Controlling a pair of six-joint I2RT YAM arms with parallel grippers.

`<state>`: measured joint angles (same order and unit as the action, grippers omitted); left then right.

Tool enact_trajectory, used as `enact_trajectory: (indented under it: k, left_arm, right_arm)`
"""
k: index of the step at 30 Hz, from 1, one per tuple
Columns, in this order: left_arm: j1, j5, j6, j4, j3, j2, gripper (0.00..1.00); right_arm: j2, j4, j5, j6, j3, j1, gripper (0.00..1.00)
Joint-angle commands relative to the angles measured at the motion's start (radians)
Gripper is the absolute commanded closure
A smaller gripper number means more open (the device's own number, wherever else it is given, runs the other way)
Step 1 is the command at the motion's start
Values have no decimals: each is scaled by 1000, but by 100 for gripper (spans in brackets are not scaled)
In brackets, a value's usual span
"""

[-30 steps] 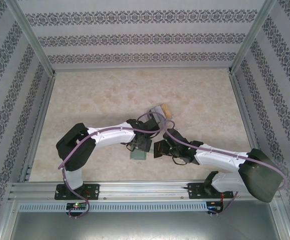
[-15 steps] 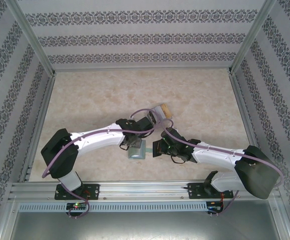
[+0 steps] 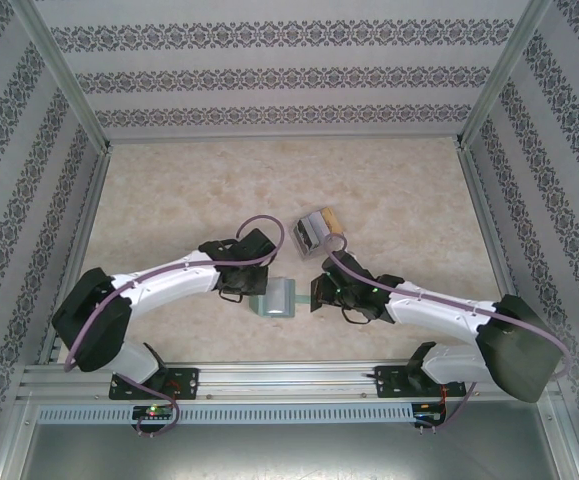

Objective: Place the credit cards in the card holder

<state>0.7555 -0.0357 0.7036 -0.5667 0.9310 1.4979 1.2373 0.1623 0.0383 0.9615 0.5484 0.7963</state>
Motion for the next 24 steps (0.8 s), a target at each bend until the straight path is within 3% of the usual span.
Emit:
enact_trajectory:
  k: [1, 9, 24]
  left_arm:
    - [-21, -140, 53, 206, -32, -25, 100]
    - [-28, -254, 161, 401, -52, 62, 100]
    - [-39, -255, 246, 484, -122, 72, 100]
  right_arm:
    - [-79, 91, 47, -39, 40, -32, 100]
    - [-229, 82, 1, -54, 35, -75, 100]
    - [-125, 35, -28, -36, -2, -82, 100]
